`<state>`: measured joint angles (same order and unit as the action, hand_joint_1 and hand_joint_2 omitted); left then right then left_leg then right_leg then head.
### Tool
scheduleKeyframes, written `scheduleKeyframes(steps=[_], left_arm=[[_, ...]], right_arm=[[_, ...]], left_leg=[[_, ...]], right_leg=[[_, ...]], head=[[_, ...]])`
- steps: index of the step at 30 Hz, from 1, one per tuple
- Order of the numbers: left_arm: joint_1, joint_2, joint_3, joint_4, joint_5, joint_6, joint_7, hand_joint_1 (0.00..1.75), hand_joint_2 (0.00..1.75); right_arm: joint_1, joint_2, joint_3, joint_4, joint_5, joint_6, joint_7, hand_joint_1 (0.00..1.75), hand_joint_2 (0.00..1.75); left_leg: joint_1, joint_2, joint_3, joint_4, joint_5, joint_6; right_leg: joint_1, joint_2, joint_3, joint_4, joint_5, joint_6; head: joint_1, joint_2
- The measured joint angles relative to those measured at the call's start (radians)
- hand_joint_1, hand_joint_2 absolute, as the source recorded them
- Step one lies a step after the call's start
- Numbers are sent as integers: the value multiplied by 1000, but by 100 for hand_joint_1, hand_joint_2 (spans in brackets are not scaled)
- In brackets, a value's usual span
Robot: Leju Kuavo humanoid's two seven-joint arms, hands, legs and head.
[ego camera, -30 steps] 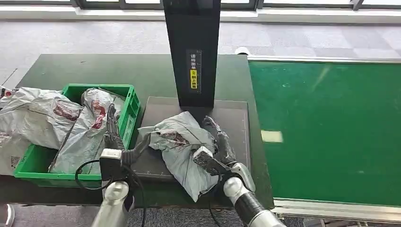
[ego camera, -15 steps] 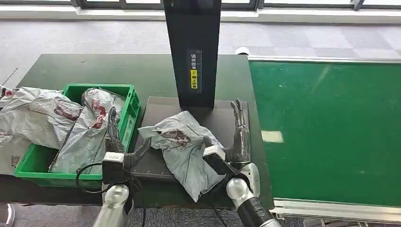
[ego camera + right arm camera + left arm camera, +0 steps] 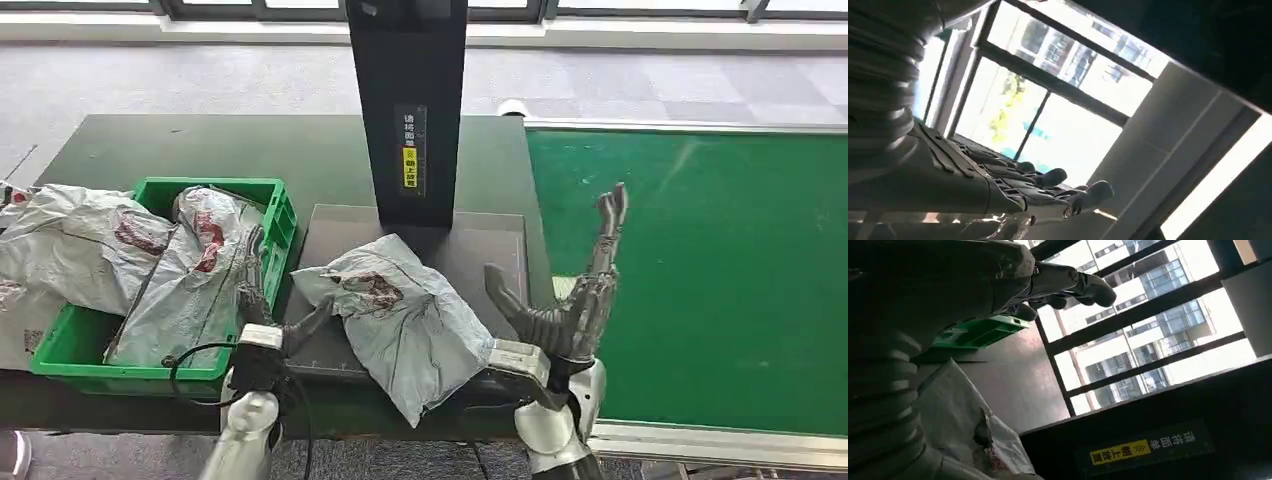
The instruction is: Moved the parcel from conveyor to table for the left to box.
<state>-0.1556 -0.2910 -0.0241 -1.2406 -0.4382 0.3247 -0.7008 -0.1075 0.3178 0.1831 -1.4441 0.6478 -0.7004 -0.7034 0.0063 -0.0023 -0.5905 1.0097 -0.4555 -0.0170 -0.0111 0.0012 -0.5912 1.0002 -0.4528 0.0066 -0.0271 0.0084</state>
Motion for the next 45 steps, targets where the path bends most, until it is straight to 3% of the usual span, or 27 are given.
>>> scheduleKeyframes(steps=[10, 27, 34, 35, 36, 37, 45], left_arm=[[-35, -35, -24, 63, -58, -37, 0, 0, 175], [-206, -74, -203, 442, 32, 63, 67, 0, 175], [-318, -85, -335, 699, -179, 241, 338, 2, 175], [-330, -85, -355, 724, -194, 249, 361, 44, 175], [-338, -85, -369, 741, -200, 253, 370, 150, 175], [-347, -85, -382, 759, -202, 256, 376, 173, 175], [-387, -86, -452, 830, -272, 282, 457, 175, 175]], right_arm=[[25, -1, -9, -168, -15, 1, 0, 0, 175], [40, -3, -12, -282, 13, 2, 2, 0, 175], [41, -3, -27, -276, -2, 3, 3, 0, 175], [41, -3, -29, -274, -2, 3, 3, 0, 175], [41, -3, -30, -273, -2, 3, 3, 0, 175], [42, -3, -31, -271, -2, 3, 3, 0, 175], [44, -3, -43, -268, -4, 3, 3, 0, 175]], left_leg=[[0, 3, 2, 0, 0, 0], [0, 4, 3, 0, 0, 0], [0, 2, 3, 0, 0, 0], [0, 2, 3, 0, 0, 0], [0, 2, 3, 0, 0, 0], [0, 2, 3, 0, 0, 0], [0, 1, 5, 0, 0, 1]], right_leg=[[0, 2, 0, 0, 0, 0], [0, 3, 1, 0, 2, 0], [0, 2, 3, 0, 1, 0], [0, 1, 3, 0, 1, 0], [0, 1, 3, 0, 1, 0], [0, 1, 3, 0, 1, 0], [0, 0, 6, -1, 1, 1]], head=[[0, 0], [0, 0], [0, 0], [0, 0], [0, 0], [0, 0], [0, 0]])
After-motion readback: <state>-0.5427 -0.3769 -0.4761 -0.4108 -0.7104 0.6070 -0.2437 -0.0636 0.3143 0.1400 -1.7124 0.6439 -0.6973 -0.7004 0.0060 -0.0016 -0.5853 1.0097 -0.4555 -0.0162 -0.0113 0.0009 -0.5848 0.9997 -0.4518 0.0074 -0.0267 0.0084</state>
